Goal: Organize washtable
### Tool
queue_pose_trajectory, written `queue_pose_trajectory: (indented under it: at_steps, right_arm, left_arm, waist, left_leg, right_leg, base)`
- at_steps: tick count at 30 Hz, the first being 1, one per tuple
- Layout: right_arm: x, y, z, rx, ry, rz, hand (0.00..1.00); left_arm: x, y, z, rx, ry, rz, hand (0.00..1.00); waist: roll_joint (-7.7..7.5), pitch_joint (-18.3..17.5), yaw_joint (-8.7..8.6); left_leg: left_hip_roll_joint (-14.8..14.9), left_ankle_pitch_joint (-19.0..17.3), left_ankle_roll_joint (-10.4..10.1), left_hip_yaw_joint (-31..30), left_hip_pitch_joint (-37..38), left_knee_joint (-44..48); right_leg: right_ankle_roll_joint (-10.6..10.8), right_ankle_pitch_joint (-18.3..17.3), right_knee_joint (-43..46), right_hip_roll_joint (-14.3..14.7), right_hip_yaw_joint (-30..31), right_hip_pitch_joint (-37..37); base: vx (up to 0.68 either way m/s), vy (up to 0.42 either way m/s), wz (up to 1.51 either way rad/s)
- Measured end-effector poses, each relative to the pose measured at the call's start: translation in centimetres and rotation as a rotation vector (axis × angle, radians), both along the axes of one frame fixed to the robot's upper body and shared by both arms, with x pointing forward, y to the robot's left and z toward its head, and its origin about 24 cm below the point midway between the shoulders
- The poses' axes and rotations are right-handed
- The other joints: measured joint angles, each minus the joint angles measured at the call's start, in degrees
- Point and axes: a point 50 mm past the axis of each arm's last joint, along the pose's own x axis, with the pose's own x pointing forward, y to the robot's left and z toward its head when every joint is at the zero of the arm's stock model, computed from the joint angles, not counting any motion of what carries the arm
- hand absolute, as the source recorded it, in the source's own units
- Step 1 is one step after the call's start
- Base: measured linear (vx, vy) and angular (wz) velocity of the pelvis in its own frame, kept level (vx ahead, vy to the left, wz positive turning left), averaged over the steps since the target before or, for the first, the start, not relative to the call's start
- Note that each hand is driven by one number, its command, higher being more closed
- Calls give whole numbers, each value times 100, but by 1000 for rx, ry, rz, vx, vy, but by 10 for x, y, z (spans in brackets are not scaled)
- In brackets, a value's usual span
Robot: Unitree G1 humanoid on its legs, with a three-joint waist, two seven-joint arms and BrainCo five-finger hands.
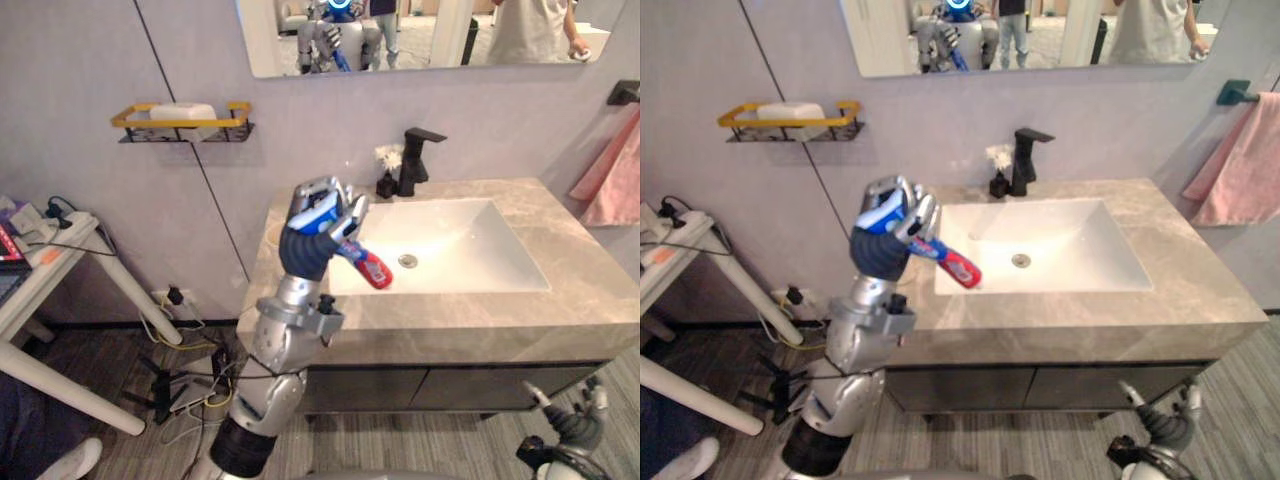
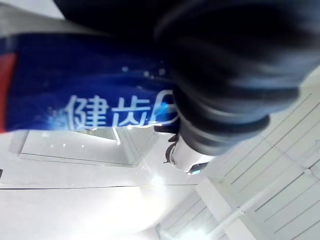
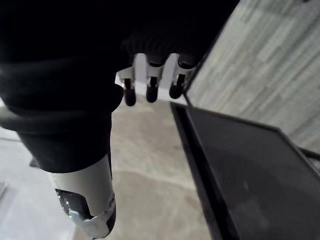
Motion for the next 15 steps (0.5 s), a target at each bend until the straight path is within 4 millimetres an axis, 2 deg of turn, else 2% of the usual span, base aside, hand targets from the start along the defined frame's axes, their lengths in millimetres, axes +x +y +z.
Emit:
queue_pose_trajectory:
  at_steps: [4, 9, 15]
  right_arm:
    - [-4, 27, -37, 174, 101, 110, 0]
    - [-12, 59, -67, 317, 221, 251, 0]
    - [-27, 69, -88, 400, 329, 307, 0]
  left_arm:
    - [1, -3, 10, 21, -51, 19, 100]
    - [12, 5, 18, 64, -85, 102, 100]
    - [38, 37, 30, 120, -110, 300, 100]
  waist:
    - [-25, -16, 115]
    - [-1, -31, 117]
    - [-32, -17, 110]
  left_leg:
    - [-2, 8, -10, 51, 46, 0]
    - [-46, 42, -50, -117, 23, 0]
    - [-67, 54, -65, -283, 1, 0]
  right_leg:
    - [-15, -6, 12, -7, -14, 1]
    - [-18, -9, 11, -11, -154, 27]
    - [-37, -13, -38, -50, -278, 116]
  base:
    - [32, 20, 2]
    - [24, 8, 15]
    - [33, 13, 12]
